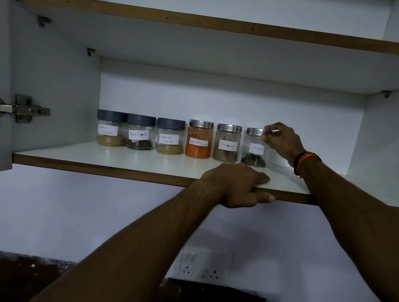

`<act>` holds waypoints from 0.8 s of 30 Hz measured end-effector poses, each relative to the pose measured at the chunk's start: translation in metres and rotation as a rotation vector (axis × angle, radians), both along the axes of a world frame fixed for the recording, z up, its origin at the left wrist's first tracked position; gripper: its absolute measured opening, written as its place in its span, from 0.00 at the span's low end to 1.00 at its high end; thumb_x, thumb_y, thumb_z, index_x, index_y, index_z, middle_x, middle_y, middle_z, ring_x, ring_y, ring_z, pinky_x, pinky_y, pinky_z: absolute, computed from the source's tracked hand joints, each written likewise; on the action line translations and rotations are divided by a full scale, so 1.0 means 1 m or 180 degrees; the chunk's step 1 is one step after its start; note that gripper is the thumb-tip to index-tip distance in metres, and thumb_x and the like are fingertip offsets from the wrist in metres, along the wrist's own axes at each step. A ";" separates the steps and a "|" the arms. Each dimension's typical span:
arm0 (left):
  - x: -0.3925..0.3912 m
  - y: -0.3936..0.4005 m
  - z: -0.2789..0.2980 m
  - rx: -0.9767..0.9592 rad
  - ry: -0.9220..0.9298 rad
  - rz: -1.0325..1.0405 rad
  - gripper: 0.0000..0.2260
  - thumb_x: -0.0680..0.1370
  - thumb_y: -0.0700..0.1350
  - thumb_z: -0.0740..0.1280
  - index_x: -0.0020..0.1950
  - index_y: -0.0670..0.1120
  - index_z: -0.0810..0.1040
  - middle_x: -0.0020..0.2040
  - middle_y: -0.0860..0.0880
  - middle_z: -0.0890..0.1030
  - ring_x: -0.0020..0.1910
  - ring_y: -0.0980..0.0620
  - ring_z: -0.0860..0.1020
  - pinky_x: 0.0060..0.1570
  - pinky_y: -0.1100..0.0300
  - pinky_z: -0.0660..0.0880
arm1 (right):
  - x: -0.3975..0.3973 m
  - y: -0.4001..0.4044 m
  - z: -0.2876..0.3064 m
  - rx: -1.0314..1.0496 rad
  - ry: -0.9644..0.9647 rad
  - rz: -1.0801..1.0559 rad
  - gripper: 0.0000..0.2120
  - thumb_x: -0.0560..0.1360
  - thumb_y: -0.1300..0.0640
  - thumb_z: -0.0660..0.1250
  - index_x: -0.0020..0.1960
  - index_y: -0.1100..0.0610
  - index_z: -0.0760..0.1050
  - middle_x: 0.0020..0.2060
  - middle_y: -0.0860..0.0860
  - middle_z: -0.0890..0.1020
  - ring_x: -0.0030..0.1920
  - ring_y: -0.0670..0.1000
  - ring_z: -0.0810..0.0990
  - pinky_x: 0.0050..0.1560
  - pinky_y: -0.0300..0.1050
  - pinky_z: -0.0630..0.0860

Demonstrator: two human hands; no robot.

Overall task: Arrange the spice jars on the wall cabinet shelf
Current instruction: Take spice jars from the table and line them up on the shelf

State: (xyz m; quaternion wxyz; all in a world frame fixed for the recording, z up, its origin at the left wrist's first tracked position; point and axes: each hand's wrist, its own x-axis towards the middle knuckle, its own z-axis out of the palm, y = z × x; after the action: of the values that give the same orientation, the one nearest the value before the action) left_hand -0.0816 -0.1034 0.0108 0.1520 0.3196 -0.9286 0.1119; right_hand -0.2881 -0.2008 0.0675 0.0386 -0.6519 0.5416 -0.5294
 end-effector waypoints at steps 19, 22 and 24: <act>0.000 -0.001 0.000 -0.0129 -0.0012 0.0045 0.28 0.82 0.63 0.56 0.77 0.50 0.66 0.72 0.46 0.75 0.68 0.46 0.74 0.65 0.50 0.71 | 0.009 0.018 -0.010 -0.0202 0.0263 -0.0434 0.26 0.78 0.50 0.72 0.73 0.55 0.72 0.69 0.58 0.77 0.68 0.59 0.76 0.69 0.53 0.73; 0.000 -0.001 -0.001 -0.0185 -0.0046 0.0060 0.27 0.82 0.63 0.56 0.76 0.50 0.68 0.69 0.45 0.77 0.65 0.47 0.76 0.63 0.51 0.72 | 0.009 0.042 -0.015 -0.0302 0.0242 -0.0405 0.22 0.78 0.51 0.72 0.70 0.55 0.75 0.65 0.57 0.80 0.64 0.56 0.79 0.64 0.48 0.75; 0.000 0.001 -0.001 -0.0231 -0.0083 0.0051 0.26 0.82 0.63 0.55 0.76 0.50 0.68 0.68 0.45 0.78 0.64 0.46 0.77 0.62 0.51 0.72 | 0.008 0.061 -0.020 -0.0338 0.0140 -0.0323 0.18 0.78 0.52 0.72 0.66 0.54 0.79 0.62 0.54 0.82 0.62 0.54 0.80 0.61 0.45 0.75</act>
State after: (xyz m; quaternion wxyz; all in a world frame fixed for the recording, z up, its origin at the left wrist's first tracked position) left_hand -0.0812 -0.1025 0.0098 0.1504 0.3198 -0.9232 0.1508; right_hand -0.2798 -0.1395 0.0473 -0.0348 -0.6363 0.5458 -0.5441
